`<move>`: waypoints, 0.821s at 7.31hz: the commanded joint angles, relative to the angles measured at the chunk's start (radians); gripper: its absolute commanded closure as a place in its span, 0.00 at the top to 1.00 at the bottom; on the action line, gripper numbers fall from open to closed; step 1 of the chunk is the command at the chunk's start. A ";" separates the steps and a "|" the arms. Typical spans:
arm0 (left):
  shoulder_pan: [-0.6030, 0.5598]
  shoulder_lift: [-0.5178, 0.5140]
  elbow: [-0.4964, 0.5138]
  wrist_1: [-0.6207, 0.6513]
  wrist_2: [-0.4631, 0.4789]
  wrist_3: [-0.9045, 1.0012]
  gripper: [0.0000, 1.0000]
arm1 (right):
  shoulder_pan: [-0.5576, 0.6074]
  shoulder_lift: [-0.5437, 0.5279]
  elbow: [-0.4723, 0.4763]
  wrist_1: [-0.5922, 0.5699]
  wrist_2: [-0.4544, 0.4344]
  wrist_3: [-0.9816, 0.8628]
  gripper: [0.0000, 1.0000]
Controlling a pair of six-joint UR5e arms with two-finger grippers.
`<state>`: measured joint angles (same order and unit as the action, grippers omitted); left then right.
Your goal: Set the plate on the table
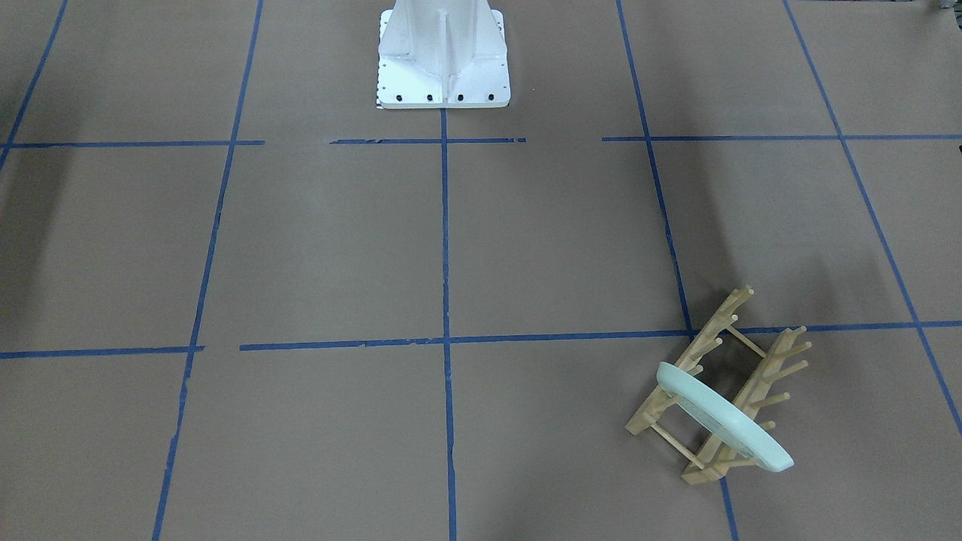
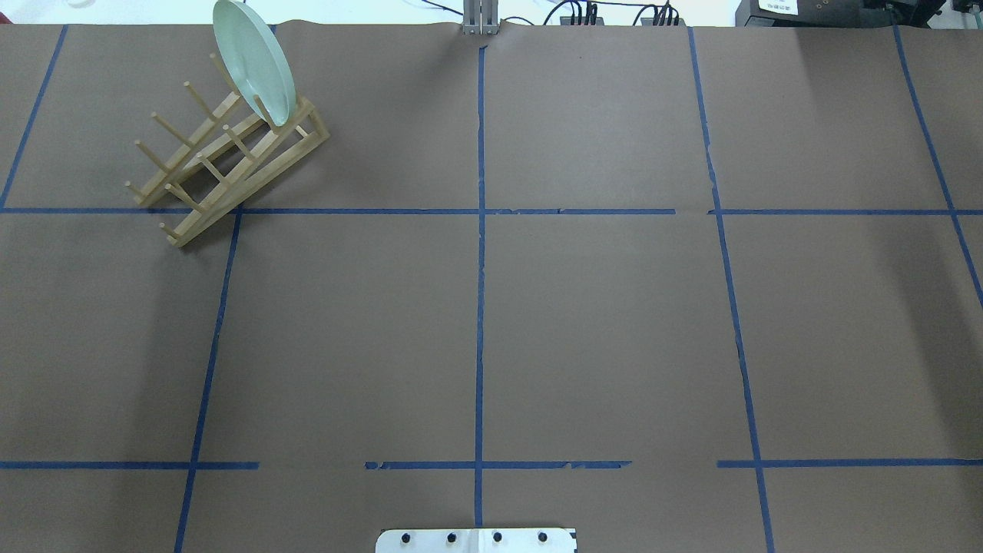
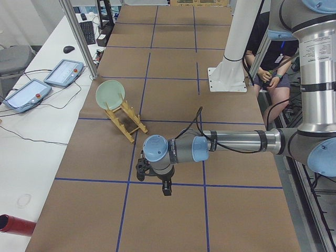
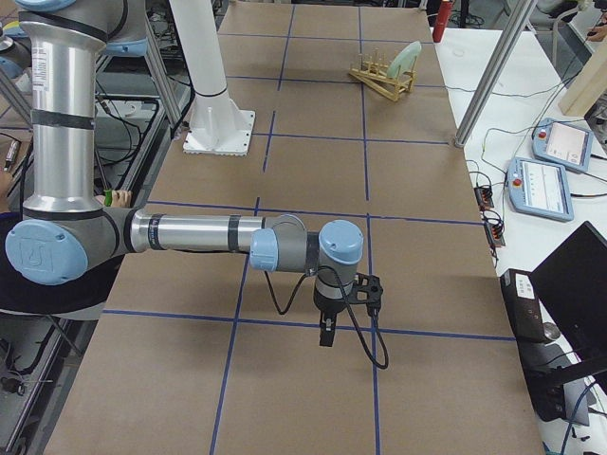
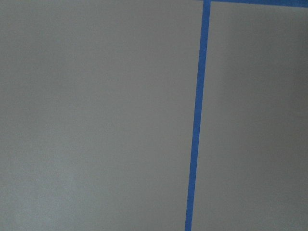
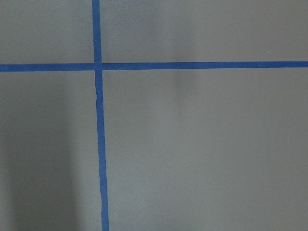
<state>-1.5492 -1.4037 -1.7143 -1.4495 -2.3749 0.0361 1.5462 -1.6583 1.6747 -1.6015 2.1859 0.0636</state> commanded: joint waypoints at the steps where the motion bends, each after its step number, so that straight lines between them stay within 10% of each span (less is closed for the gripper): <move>1: 0.000 0.002 -0.010 0.000 0.000 -0.001 1.00 | -0.001 0.000 0.000 0.000 0.000 0.001 1.00; 6: 0.003 -0.306 -0.022 0.009 0.022 -0.115 1.00 | 0.000 0.000 0.000 0.000 0.000 -0.001 1.00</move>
<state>-1.5474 -1.6213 -1.7262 -1.4401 -2.3593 -0.0032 1.5457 -1.6582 1.6751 -1.6015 2.1859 0.0635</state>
